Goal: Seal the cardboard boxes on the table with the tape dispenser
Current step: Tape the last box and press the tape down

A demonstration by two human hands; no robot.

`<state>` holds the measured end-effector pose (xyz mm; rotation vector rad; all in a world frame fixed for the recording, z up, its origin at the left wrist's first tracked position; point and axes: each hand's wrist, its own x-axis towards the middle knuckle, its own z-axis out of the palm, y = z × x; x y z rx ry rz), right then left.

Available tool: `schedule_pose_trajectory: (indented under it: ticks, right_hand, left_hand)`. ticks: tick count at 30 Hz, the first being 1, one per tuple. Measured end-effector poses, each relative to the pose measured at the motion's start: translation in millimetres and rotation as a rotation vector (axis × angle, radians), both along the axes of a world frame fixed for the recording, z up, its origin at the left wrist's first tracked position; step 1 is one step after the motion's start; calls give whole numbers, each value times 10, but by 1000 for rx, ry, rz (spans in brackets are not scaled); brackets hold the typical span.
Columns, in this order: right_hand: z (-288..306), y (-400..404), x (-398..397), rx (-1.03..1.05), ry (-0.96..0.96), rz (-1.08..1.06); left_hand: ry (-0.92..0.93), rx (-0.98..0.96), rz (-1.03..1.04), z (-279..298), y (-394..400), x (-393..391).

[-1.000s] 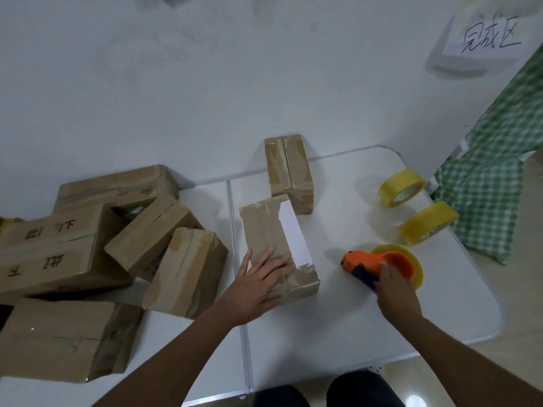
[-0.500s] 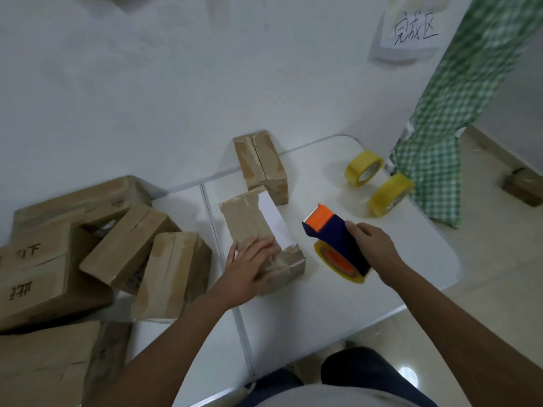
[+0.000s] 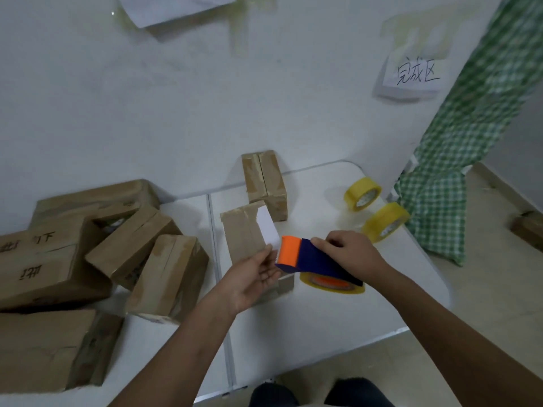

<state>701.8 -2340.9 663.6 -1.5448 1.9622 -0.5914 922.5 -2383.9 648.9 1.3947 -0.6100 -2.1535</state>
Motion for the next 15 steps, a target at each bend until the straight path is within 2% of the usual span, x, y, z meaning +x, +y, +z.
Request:
schedule_pose_trajectory:
  ticks: [6,15]
  right_hand:
    - [26,5,0,5,34,64]
    - [-21,-14,-18,7,36,107]
  left_hand:
    - [-47,-72,-17,-13,92,-32]
    - [-325,-311,-105,12,202,-50]
